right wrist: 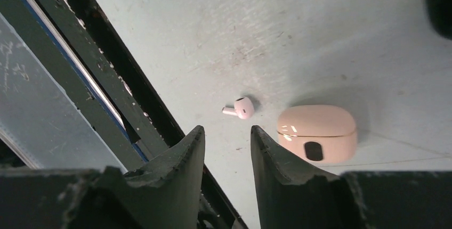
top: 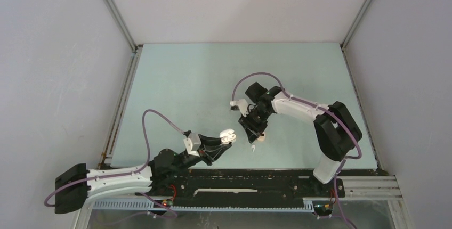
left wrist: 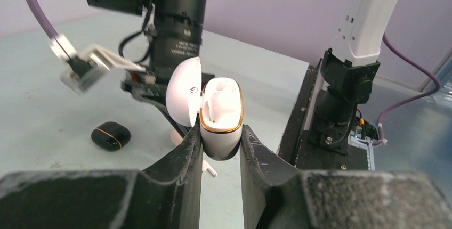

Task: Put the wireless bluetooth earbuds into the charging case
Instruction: Pick up the earbud from the center of the board.

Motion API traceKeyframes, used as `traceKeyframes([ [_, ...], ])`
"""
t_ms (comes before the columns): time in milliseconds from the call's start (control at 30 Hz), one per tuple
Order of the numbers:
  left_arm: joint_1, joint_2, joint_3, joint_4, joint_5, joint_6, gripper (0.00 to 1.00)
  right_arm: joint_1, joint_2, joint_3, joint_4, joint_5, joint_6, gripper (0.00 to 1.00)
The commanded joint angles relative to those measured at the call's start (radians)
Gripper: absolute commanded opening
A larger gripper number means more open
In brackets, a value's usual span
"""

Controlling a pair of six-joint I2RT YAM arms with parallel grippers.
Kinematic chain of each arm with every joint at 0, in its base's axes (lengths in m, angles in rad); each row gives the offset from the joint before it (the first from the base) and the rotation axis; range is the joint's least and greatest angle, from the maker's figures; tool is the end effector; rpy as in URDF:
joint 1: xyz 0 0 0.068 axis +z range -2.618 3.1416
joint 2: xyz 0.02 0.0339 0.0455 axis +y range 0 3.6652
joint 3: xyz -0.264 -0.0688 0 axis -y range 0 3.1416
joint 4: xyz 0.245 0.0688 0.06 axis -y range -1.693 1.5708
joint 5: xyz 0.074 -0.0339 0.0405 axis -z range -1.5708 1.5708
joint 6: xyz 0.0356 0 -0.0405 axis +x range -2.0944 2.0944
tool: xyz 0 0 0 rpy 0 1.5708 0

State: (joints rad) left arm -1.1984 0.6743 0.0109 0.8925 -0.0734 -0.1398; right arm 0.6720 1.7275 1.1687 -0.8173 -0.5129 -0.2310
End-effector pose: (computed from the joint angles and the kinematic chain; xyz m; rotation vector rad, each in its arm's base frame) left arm 0.0572 -0.1391 0.1996 0.6620 1.2622 -1.0718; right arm 0.2404 0.2135 0.1922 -1.3579 2.6268 0.8195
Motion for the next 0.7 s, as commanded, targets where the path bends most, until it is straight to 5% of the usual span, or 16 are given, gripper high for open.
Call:
traceKeyframes([
  [0, -0.001, -0.071, -0.113, -0.065, -0.06, 0.015, 0.0, 0.06, 0.035, 0.036, -0.045, 0.064, 0.038, 0.4],
  [667, -0.003, -0.055, -0.111, -0.084, -0.056, 0.017, 0.0, 0.138, 0.142, 0.046, -0.002, 0.233, 0.084, 0.49],
])
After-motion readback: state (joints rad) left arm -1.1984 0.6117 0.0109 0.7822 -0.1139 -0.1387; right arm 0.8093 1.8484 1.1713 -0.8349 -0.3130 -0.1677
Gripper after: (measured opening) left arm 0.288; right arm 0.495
